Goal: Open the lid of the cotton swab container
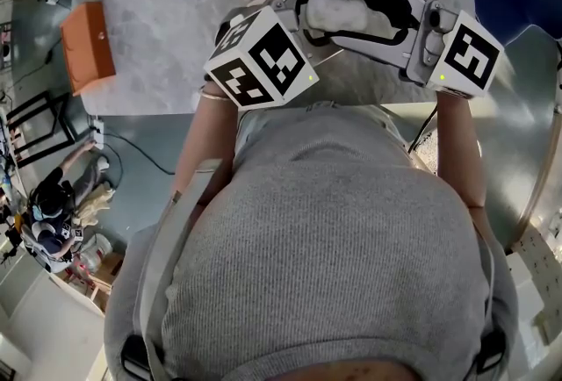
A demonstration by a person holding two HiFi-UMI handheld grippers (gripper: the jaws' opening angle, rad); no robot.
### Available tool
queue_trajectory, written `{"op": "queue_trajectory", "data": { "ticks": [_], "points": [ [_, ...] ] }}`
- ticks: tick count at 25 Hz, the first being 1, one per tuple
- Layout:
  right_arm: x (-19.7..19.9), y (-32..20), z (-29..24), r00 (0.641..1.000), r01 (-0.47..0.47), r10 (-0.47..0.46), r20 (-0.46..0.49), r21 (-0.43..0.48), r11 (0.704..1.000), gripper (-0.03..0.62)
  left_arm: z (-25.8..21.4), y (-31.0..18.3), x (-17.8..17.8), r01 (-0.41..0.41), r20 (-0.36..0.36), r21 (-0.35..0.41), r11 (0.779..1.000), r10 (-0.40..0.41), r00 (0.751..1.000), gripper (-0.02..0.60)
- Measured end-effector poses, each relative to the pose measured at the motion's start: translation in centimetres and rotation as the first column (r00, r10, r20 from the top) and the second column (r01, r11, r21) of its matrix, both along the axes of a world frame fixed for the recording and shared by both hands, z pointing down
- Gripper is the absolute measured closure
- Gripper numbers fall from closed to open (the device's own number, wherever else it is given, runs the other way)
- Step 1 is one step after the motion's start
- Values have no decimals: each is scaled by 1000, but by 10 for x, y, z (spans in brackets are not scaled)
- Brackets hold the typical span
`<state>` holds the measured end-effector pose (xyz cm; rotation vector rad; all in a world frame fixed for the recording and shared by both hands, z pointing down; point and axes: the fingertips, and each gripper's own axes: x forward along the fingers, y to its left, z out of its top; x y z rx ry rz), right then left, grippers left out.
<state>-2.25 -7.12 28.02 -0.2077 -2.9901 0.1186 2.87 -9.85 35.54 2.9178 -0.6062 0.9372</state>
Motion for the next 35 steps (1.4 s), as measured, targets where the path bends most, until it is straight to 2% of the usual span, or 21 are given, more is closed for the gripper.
{"op": "queue_trajectory", "data": {
  "ticks": [7,9,11,12,14,20,23,27,35],
  "points": [
    [2,0,1,1000,2,-2,-6,-49,999,378,1,1,2,2,-8,-8,1000,-2,1000,337],
    [2,-6,-1,1000,-4,7,18,-133,991,379,2,-2,1,5,13,10,1000,-6,1000,341],
    [4,-15,-7,997,-17,33,63,-243,970,381,1,-4,2,6,34,27,1000,-7,999,341],
    [6,-16,-10,997,-23,42,71,-250,968,380,-2,-4,4,5,15,12,1000,-5,1000,341],
    [9,-16,-16,997,-27,43,66,-230,973,379,-12,-2,10,4,-34,-22,1000,-5,999,341],
    [7,-14,-10,996,-15,34,79,-229,973,376,-5,0,7,2,-13,-31,1000,-2,1000,341],
    [7,-16,-12,994,-36,54,94,-180,983,372,-6,-2,6,1,-25,-44,999,-2,1000,339],
    [6,-23,-22,986,-100,111,121,-90,991,347,-1,-5,2,13,-7,-39,999,-13,1000,341],
    [5,-24,-29,979,-125,137,152,-86,988,347,0,-2,2,7,-6,-36,999,-8,1000,341]
  ]
}}
